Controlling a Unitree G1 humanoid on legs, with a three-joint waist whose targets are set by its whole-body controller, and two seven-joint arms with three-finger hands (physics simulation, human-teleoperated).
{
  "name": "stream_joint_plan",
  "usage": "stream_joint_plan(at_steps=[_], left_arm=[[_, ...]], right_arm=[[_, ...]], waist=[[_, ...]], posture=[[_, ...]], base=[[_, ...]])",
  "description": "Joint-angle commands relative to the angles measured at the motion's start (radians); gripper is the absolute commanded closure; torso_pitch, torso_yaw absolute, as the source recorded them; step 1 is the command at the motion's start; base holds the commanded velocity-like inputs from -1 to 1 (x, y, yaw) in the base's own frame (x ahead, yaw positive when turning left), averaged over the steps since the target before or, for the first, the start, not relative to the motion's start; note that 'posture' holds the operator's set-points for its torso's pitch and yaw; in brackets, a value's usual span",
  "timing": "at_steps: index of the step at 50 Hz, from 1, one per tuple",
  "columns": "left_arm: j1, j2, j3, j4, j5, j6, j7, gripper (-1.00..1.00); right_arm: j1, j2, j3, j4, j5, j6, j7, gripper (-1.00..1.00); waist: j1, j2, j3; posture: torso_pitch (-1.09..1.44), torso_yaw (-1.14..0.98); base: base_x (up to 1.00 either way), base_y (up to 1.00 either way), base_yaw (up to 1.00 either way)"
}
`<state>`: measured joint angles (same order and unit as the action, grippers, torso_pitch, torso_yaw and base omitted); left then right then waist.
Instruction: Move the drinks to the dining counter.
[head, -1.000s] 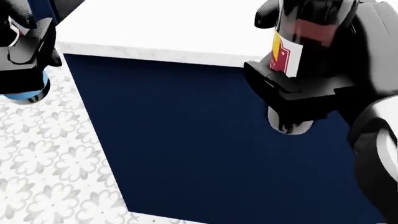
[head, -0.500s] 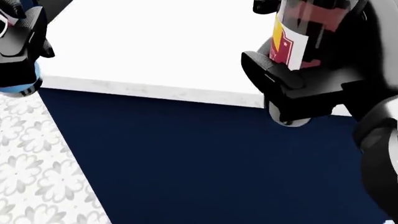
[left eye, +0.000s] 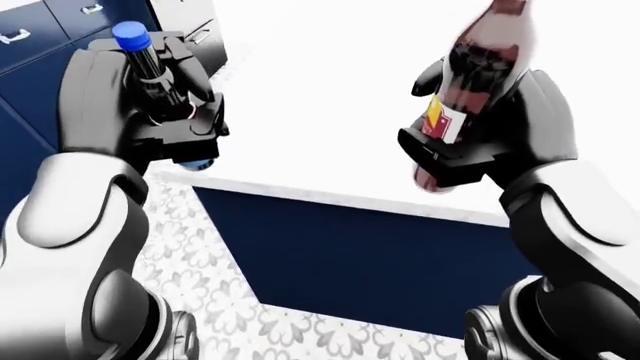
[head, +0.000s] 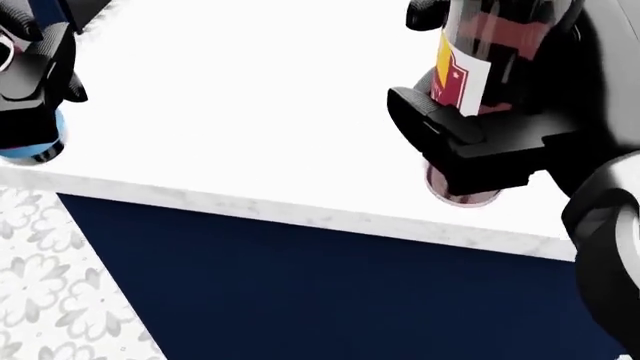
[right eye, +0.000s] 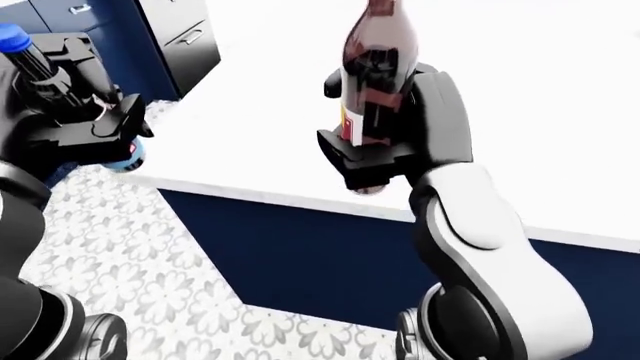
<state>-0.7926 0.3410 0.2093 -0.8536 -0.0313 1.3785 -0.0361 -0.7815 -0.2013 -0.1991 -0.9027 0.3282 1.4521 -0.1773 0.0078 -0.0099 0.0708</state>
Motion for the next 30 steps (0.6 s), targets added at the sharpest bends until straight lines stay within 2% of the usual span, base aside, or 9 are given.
stream_joint_plan(at_steps=[1, 2, 9, 11, 13, 14, 18, 24, 30], left_arm=[[-0.031, 0.009, 0.007, -0.022, 0.004, -0.044, 0.005, 1.00], [-0.030, 0.008, 0.007, -0.022, 0.004, -0.046, 0.005, 1.00], [-0.028, 0.009, 0.008, -0.024, 0.003, -0.044, 0.005, 1.00], [-0.028, 0.010, 0.010, -0.028, 0.002, -0.040, 0.004, 1.00], [-0.027, 0.010, 0.012, -0.034, 0.001, -0.036, 0.003, 1.00], [-0.029, 0.011, 0.014, -0.037, 0.000, -0.031, 0.002, 1.00], [-0.029, 0.011, 0.014, -0.034, -0.001, -0.034, 0.004, 1.00], [-0.034, 0.014, 0.017, -0.032, -0.003, -0.032, 0.003, 1.00], [-0.042, 0.015, 0.012, -0.027, -0.003, -0.032, 0.007, 1.00]], right_arm=[[-0.043, -0.008, -0.018, -0.037, -0.009, -0.061, -0.019, 1.00], [-0.042, -0.009, -0.019, -0.037, -0.007, -0.062, -0.019, 1.00], [-0.037, -0.011, -0.018, -0.038, -0.001, -0.065, -0.025, 1.00], [-0.042, -0.009, -0.020, -0.044, 0.004, -0.057, -0.028, 1.00], [-0.040, -0.010, -0.020, -0.044, 0.005, -0.061, -0.030, 1.00], [-0.039, -0.011, -0.020, -0.044, 0.005, -0.063, -0.031, 1.00], [-0.043, -0.012, -0.020, -0.043, 0.009, -0.061, -0.036, 1.00], [-0.047, -0.014, -0.021, -0.041, 0.014, -0.061, -0.040, 1.00], [-0.043, -0.019, -0.020, -0.036, 0.017, -0.070, -0.042, 1.00]], waist=[[-0.001, 0.003, -0.037], [-0.001, 0.011, -0.063], [0.010, 0.038, -0.036], [0.011, 0.014, -0.027], [0.011, -0.037, -0.028], [0.014, -0.014, -0.023], [0.010, -0.020, -0.009], [-0.006, 0.028, -0.013], [-0.011, 0.009, -0.031]], posture=[[0.00, 0.00], [0.00, 0.00], [0.00, 0.00], [0.00, 0.00], [0.00, 0.00], [0.00, 0.00], [0.00, 0.00], [0.00, 0.00], [0.00, 0.00]], base=[[0.00, -0.01, 0.00], [0.05, -0.02, 0.00], [0.16, -0.02, 0.00], [0.12, 0.00, 0.00], [0.00, 0.00, 0.00], [0.00, 0.00, 0.00], [0.00, 0.00, 0.00], [0.00, 0.00, 0.00], [0.00, 0.00, 0.00]])
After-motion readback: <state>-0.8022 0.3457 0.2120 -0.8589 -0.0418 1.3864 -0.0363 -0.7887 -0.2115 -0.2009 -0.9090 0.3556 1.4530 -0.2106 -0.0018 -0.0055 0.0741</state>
